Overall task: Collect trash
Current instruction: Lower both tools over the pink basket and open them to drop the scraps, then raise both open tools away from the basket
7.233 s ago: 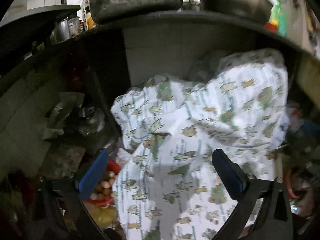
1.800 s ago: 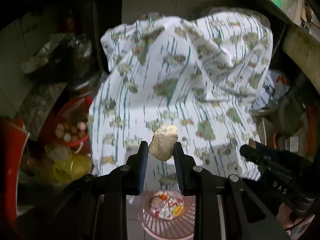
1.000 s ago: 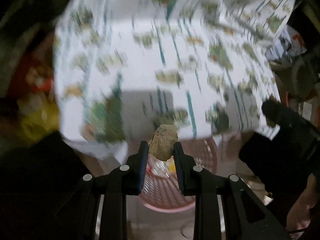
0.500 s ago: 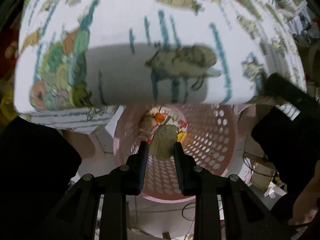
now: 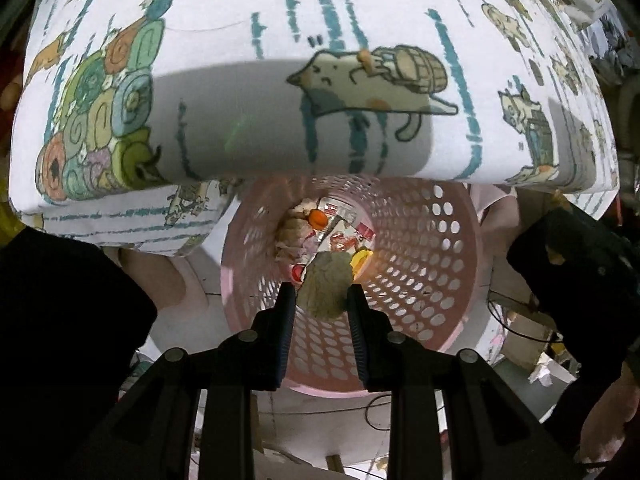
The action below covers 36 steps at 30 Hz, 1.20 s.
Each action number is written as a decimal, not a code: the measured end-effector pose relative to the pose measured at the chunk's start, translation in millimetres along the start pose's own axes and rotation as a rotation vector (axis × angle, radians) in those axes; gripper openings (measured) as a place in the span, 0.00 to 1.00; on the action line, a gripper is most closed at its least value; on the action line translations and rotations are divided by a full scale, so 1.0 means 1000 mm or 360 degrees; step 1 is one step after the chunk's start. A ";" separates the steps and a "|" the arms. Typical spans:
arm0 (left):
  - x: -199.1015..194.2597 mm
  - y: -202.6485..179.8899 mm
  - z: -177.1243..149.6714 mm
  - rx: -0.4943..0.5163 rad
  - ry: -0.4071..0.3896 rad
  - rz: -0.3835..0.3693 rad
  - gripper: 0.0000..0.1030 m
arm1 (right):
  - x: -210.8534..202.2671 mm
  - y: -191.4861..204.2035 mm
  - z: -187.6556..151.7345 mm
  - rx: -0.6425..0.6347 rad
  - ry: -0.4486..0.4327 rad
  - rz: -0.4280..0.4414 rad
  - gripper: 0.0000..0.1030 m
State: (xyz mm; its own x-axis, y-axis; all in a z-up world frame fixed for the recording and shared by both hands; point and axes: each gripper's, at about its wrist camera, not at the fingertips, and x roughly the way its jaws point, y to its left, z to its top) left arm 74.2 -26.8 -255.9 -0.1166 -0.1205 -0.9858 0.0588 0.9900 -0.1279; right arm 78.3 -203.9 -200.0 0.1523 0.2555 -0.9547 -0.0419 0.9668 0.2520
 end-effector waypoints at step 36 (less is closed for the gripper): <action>-0.236 0.011 -0.094 -0.0007 -0.1175 0.0084 0.69 | -0.168 0.066 -0.042 -0.0295 -0.0897 -0.0162 0.85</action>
State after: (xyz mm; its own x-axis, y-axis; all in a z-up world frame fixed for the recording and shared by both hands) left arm 9.0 19.5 -14.9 0.5837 -0.0889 -0.8071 0.0420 0.9960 -0.0794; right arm 8.4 -183.2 -29.2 0.6625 0.1720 -0.7290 -0.1634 0.9830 0.0834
